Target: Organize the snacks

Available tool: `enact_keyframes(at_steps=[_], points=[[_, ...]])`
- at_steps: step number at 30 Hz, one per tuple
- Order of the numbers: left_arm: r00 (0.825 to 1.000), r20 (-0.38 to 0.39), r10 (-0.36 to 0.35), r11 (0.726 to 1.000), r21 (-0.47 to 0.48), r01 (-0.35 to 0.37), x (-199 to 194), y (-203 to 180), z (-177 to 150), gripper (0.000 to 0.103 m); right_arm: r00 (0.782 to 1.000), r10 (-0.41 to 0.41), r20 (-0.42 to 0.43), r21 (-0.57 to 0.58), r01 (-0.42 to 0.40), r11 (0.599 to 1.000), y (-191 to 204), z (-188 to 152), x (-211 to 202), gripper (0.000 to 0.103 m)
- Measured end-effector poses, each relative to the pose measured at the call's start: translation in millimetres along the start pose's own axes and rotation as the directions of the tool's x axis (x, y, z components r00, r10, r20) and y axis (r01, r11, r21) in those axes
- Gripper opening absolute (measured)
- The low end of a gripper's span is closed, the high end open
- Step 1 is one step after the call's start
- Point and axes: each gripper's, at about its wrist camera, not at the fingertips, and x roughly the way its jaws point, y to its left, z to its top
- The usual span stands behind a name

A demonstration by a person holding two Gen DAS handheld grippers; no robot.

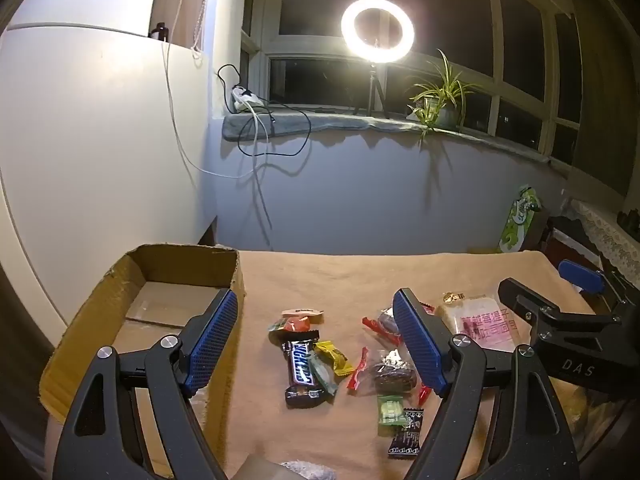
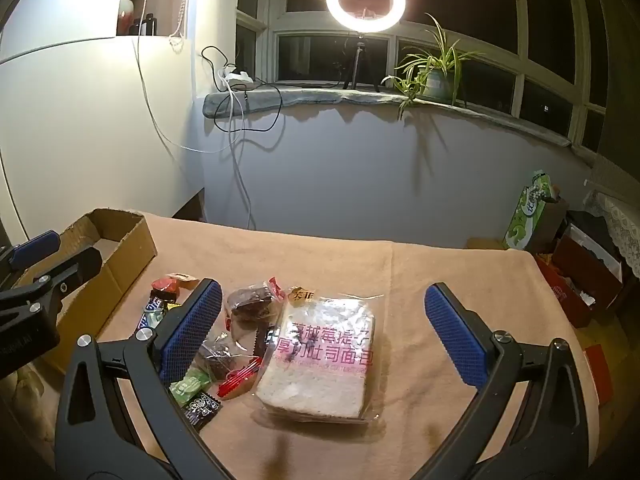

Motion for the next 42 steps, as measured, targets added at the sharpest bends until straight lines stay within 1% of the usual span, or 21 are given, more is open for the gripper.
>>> enact_keyframes(at_steps=[5, 8, 12, 13, 18, 28, 42], points=[[1.0, -0.002, -0.002, 1.0, -0.005, 0.002, 0.3, 3.8, -0.4, 0.08, 1.0, 0.005, 0.0, 0.011, -0.005, 1.0, 0.1, -0.4, -1.2, 0.103], [1.0, -0.005, -0.003, 1.0, -0.003, 0.003, -0.3, 5.7, -1.4, 0.08, 1.0, 0.005, -0.002, 0.022, -0.005, 1.0, -11.3, 3.0, 0.2, 0.103], [1.0, -0.005, -0.001, 1.0, -0.004, 0.001, 0.1, 8.6, 1.7, 0.08, 1.0, -0.002, -0.003, 0.028, 0.002, 1.0, -10.0, 2.4, 1.6, 0.103], [1.0, -0.01, 0.009, 1.0, 0.0, -0.009, 0.7, 1.9, 1.9, 0.08, 1.0, -0.002, -0.002, 0.038, 0.002, 0.999, -11.8, 3.6, 0.9, 0.103], [1.0, -0.008, 0.008, 1.0, -0.003, -0.008, 0.1, 1.5, 0.7, 0.08, 1.0, -0.001, 0.004, 0.052, 0.0, 0.999, -15.4, 3.5, 0.7, 0.103], [1.0, 0.026, 0.018, 1.0, -0.005, -0.018, -8.4, 0.3, 0.1, 0.08, 1.0, -0.006, 0.012, 0.068, 0.006, 0.998, -19.5, 3.7, -0.5, 0.103], [0.999, 0.03, 0.013, 1.0, -0.012, -0.012, -8.8, 1.6, 4.8, 0.08, 1.0, -0.008, 0.022, 0.076, 0.006, 0.997, -20.4, 7.1, -2.9, 0.103]])
